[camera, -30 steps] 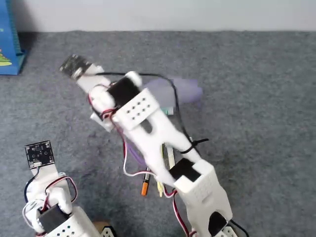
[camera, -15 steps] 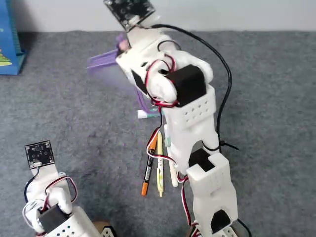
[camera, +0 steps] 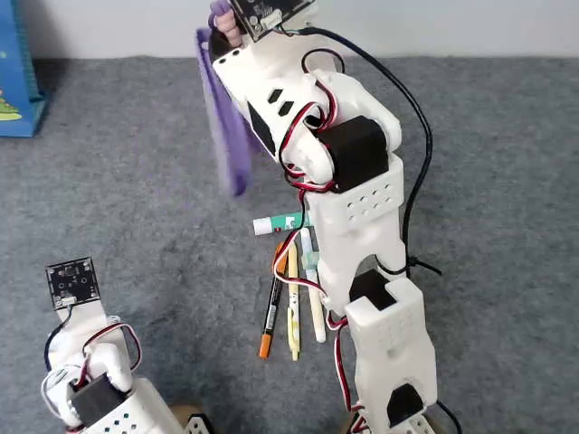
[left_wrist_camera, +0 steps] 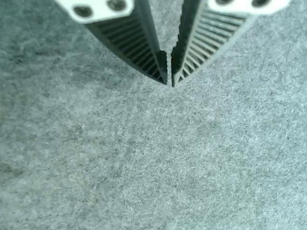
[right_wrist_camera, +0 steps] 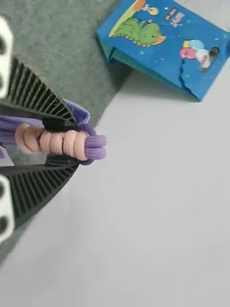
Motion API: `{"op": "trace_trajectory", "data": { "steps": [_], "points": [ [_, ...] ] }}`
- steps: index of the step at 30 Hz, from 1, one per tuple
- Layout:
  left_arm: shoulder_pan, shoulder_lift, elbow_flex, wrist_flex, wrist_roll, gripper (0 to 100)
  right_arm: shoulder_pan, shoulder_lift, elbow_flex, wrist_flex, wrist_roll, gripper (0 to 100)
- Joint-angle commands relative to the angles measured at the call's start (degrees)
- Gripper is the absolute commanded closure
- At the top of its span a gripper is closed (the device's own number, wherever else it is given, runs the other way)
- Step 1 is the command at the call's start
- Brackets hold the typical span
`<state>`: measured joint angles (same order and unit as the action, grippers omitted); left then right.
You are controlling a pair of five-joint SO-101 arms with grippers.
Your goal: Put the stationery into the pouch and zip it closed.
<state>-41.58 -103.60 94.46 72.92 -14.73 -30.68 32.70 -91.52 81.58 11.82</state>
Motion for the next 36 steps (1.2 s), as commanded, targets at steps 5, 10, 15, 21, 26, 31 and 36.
{"op": "trace_trajectory", "data": {
  "steps": [5, 10, 15, 21, 26, 31, 36],
  "points": [
    [-0.5, -0.7, -1.5, -1.4, -0.7, 98, -0.9, 3.6, -2.9, 5.1, 5.6, 99.1],
    [-0.5, -0.7, -1.5, -1.4, -0.7, 98, -5.0, 5.8, -3.3, 17.8, 10.1, 99.1],
    [-0.5, -0.7, -1.5, -1.4, -0.7, 98, -5.8, 6.3, -3.3, 20.6, 10.1, 99.1],
    [-0.5, -0.7, -1.5, -1.4, -0.7, 98, -4.8, 5.8, -3.4, 21.0, 12.7, 99.1],
    [-0.5, -0.7, -1.5, -1.4, -0.7, 98, -2.7, 4.1, -2.8, 21.5, 12.7, 99.1],
    [-0.5, -0.7, -1.5, -1.4, -0.7, 98, -2.0, 0.1, -2.7, 21.6, 12.6, 99.1],
    [-0.5, -0.7, -1.6, -1.4, -0.7, 98, -2.2, -6.9, 5.4, 21.6, 7.6, 99.1]
  ]
}}
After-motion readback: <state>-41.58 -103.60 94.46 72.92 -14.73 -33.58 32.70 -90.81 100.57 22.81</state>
